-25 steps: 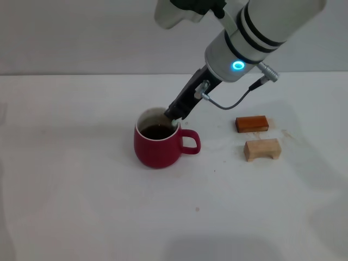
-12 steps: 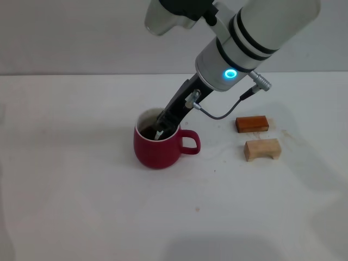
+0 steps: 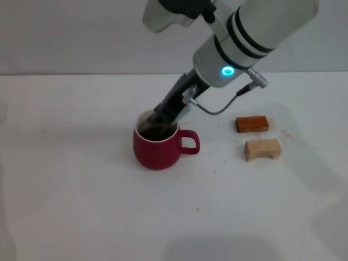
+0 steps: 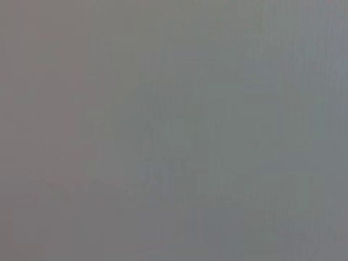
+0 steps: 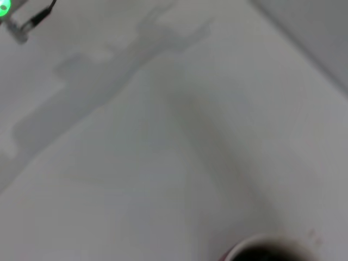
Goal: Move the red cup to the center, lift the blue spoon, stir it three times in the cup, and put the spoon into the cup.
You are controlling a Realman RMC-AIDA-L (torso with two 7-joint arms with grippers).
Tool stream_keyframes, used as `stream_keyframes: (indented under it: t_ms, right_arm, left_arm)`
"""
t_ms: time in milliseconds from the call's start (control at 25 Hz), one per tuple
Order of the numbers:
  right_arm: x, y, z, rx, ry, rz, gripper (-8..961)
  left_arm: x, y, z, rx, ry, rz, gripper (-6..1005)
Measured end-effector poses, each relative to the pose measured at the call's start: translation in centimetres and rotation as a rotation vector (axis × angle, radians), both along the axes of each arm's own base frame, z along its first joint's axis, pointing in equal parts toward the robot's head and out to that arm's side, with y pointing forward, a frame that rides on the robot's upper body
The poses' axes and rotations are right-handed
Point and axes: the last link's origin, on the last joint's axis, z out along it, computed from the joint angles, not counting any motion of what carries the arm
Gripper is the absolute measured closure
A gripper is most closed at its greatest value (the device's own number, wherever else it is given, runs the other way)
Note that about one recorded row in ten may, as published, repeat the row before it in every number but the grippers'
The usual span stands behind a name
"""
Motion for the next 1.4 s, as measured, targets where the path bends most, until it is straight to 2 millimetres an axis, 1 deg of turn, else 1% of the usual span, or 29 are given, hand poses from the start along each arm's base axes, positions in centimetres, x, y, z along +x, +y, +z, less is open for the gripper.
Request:
stream_keyframes:
  t_ms: [80,120,160,200,320,360,400,440,480,520,560,600,640,680,720,760,800,840,880,960,1000,1040,1160,1200,1240,1280,1320,1360,1400]
  right_arm:
    - [-0.2,0.2,0.1,0.018,0.01,0.02,725]
    - [-0.6,0.5,0.3,0.087,0.041,0.092,725]
    - [-0.6,0.5,0.3,0.087,0.041,0.092,725]
    - [-0.7,0.6,0.4,0.124,0.055,0.135,725]
    - [-0.6,0.1,0.8,0.271,0.096,0.286,725]
    - [-0.3,0.0,1.0,0.335,0.106,0.339,725]
    - [0.1,-0.4,1.1,0.381,0.114,0.379,726]
    - [0.7,-1.2,1.6,0.502,0.154,0.469,726]
    - [1.6,-1.8,2.4,0.627,0.211,0.524,726]
    - [1.6,-1.8,2.4,0.627,0.211,0.524,726]
    - [3.2,-2.6,3.3,0.764,0.276,0.554,726]
    - [3.2,-2.6,3.3,0.764,0.276,0.554,726]
    - [4.0,-3.0,3.9,0.834,0.308,0.562,726]
    - [4.0,-3.0,3.9,0.834,0.308,0.562,726]
    - [6.1,-3.8,5.0,0.962,0.357,0.559,726]
    - [6.1,-3.8,5.0,0.962,0.357,0.559,726]
    - [8.4,-4.6,6.1,1.08,0.399,0.537,726]
    - [9.4,-4.9,6.4,1.119,0.411,0.513,726]
    - [9.4,-4.9,6.4,1.119,0.411,0.513,721]
    - [12.1,-5.6,7.2,1.209,0.444,0.426,712]
    - [14.1,-6.2,7.9,1.27,0.474,0.337,708]
    - [14.1,-6.2,7.9,1.27,0.474,0.337,703]
    - [17.5,-7.9,9.4,1.374,0.52,0.191,694]
    - [20.2,-8.9,10.8,1.46,0.532,0.097,694]
    - [20.2,-8.9,10.8,1.46,0.532,0.097,694]
    - [21.6,-9.4,11.3,1.501,0.533,0.05,694]
    - [23.8,-10.3,11.9,1.567,0.537,-0.015,694]
    - [23.8,-10.3,11.9,1.567,0.537,-0.015,694]
    - [25.8,-11.3,12.1,1.615,0.531,-0.048,694]
  left_arm:
    - [0.0,0.0,0.0,0.0,0.0,0.0,140]
    - [0.0,0.0,0.0,0.0,-0.001,0.0,140]
    - [0.0,0.0,0.0,0.0,0.0,-0.001,140]
    - [0.0,0.0,0.0,0.0,0.0,-0.001,140]
    - [0.1,0.1,0.0,0.0,-0.001,-0.002,140]
    - [0.1,0.1,0.0,0.001,-0.001,-0.003,140]
    - [0.1,0.1,0.0,0.001,0.0,-0.003,201]
    - [0.1,0.1,0.0,0.0,0.001,-0.003,261]
    - [0.0,0.0,0.0,0.0,0.001,0.001,272]
    - [0.0,0.0,0.0,0.0,0.001,0.001,284]
    - [-0.2,-0.1,0.0,0.0,0.002,0.005,295]
    - [-0.2,-0.1,0.0,0.0,0.002,0.005,307]
    - [-0.3,-0.3,0.0,-0.001,0.003,0.011,318]
    - [-0.3,-0.3,0.0,-0.001,0.003,0.011,318]
    - [-0.4,-0.3,0.0,-0.002,0.003,0.013,317]
    - [-0.4,-0.4,-0.1,-0.003,0.002,0.014,317]
    - [-0.5,-0.4,-0.1,-0.004,0.001,0.016,316]
    - [-0.5,-0.5,-0.2,-0.007,0.001,0.016,316]
    - [-0.5,-0.5,-0.2,-0.009,0.001,0.016,315]
    - [-0.5,-0.6,-0.4,-0.014,0.002,0.016,315]
    - [-0.5,-0.6,-0.5,-0.017,0.004,0.017,314]
    - [-0.5,-0.7,-0.5,-0.02,0.006,0.019,314]
    - [-0.9,-1.1,-0.7,-0.024,0.011,0.032,313]
    - [-1.0,-1.3,-0.7,-0.022,0.007,0.035,312]
    - [-1.2,-1.5,-0.7,-0.019,0.003,0.036,312]
    - [-1.2,-1.5,-0.7,-0.019,0.003,0.036,311]
    - [-1.3,-1.8,-0.6,-0.016,-0.002,0.037,311]
    - [-1.3,-1.8,-0.7,-0.016,-0.003,0.038,311]
    - [-1.4,-1.9,-0.7,-0.017,-0.004,0.04,311]
